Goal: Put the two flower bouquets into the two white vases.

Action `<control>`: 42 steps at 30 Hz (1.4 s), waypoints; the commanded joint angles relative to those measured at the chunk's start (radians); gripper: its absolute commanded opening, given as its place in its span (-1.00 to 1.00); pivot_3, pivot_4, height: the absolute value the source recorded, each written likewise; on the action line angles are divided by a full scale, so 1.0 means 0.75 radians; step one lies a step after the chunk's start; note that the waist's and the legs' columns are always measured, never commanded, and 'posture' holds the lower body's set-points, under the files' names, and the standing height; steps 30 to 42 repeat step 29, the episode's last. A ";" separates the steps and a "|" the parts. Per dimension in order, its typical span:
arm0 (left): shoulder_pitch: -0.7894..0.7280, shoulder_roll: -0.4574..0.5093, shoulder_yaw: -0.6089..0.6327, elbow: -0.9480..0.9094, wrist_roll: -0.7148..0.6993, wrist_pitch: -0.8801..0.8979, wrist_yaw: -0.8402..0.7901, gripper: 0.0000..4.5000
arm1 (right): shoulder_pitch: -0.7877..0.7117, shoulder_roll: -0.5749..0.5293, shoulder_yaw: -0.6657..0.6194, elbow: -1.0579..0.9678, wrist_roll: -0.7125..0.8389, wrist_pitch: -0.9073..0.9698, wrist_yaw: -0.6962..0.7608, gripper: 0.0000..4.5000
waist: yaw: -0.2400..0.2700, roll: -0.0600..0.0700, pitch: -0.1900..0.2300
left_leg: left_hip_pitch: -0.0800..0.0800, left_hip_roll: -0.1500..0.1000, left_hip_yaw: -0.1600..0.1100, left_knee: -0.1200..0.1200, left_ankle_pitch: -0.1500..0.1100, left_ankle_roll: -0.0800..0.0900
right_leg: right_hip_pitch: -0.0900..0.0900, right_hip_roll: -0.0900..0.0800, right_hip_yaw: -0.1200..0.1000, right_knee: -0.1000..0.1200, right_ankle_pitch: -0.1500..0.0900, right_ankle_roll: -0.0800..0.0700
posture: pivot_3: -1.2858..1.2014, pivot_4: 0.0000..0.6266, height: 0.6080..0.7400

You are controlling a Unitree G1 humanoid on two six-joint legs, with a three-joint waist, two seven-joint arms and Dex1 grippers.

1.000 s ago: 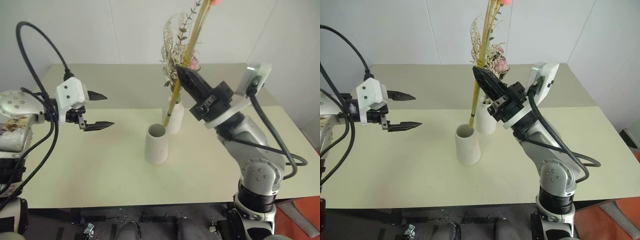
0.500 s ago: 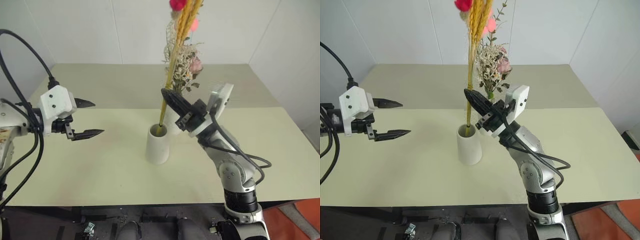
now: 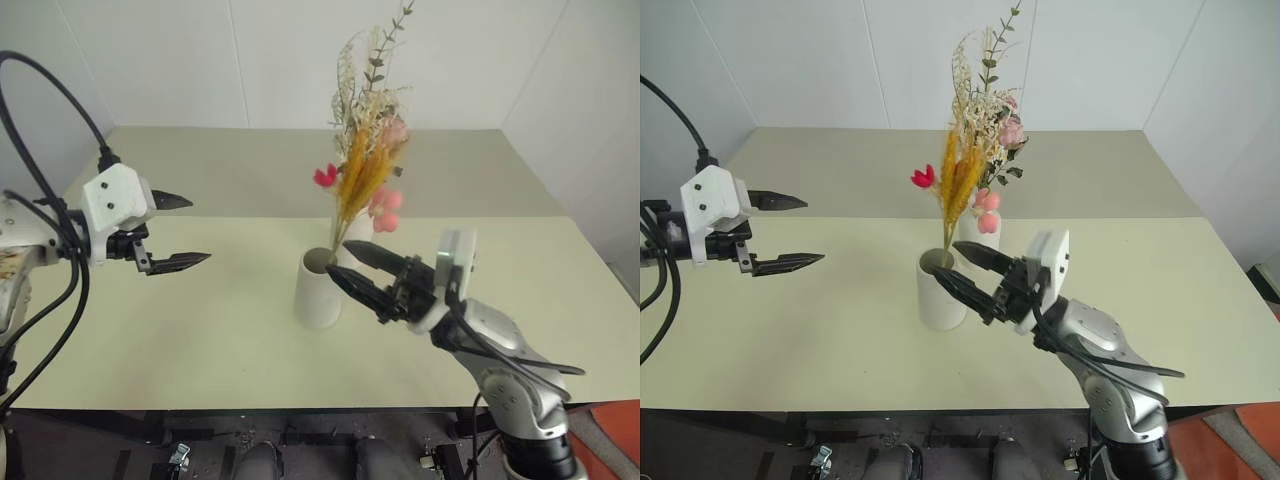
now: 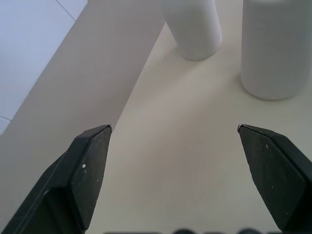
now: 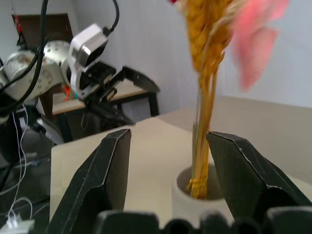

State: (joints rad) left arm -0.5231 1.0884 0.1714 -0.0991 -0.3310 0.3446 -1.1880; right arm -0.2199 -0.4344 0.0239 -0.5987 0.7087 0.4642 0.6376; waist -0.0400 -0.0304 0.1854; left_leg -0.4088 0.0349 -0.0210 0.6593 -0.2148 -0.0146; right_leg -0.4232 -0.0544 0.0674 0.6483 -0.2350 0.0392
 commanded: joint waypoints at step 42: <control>0.082 0.106 0.111 0.053 -0.042 -0.062 -0.119 1.00 | 0.504 -0.898 -1.107 0.356 -0.116 -0.060 0.876 0.38 | -0.004 -0.004 -0.002 | 0.004 0.000 0.004 0.000 0.000 0.000 | 0.004 0.000 0.003 -0.001 -0.006 0.010 | 0.03 -0.52 1.00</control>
